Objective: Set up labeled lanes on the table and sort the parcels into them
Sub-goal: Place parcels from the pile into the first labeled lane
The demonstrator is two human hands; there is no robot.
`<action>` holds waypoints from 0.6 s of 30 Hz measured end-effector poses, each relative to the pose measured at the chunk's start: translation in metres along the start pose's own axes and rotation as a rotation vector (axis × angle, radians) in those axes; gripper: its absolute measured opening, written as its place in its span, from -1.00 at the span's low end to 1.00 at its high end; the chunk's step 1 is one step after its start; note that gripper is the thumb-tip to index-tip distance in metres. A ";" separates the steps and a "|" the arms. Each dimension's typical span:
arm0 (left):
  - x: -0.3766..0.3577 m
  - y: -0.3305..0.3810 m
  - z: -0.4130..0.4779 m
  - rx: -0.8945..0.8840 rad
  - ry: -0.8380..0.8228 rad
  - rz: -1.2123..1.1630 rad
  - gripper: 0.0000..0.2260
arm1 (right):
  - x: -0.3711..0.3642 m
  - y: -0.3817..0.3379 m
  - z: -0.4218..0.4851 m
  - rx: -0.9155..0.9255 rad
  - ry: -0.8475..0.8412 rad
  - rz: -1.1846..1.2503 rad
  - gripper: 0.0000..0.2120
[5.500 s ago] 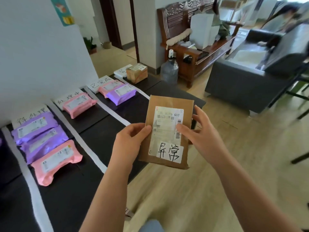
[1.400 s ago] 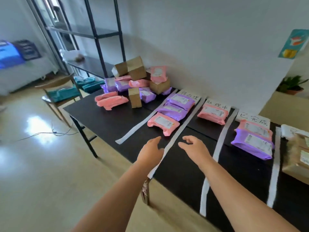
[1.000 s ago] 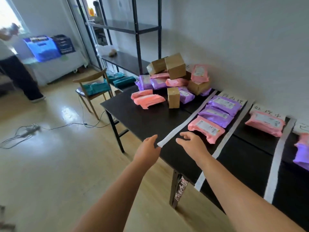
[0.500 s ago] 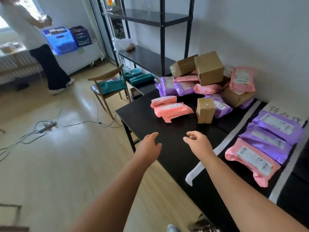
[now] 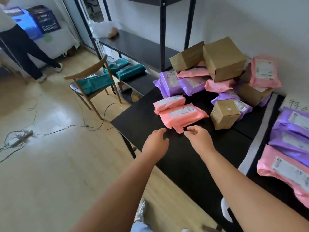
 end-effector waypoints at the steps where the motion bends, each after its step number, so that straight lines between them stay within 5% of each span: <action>1: 0.003 -0.004 0.012 -0.026 -0.030 0.012 -0.55 | -0.005 -0.003 0.007 -0.025 0.026 0.011 -0.72; 9: 0.022 -0.031 0.089 -0.179 -0.251 0.103 -0.58 | -0.035 -0.022 0.036 -0.216 0.191 0.038 -0.73; 18: 0.021 -0.026 0.138 -0.234 -0.284 0.131 -0.64 | -0.042 -0.023 0.084 -0.324 0.247 -0.084 -0.72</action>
Point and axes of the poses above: each hand's wrist, its own z-axis towards the middle knuckle, its own x-axis out of the back of the hand, y = z × x, the point moved 4 cm from there along z, towards the middle knuckle, and after that the axes turned 6 degrees about -x, right-handed, at the moved point
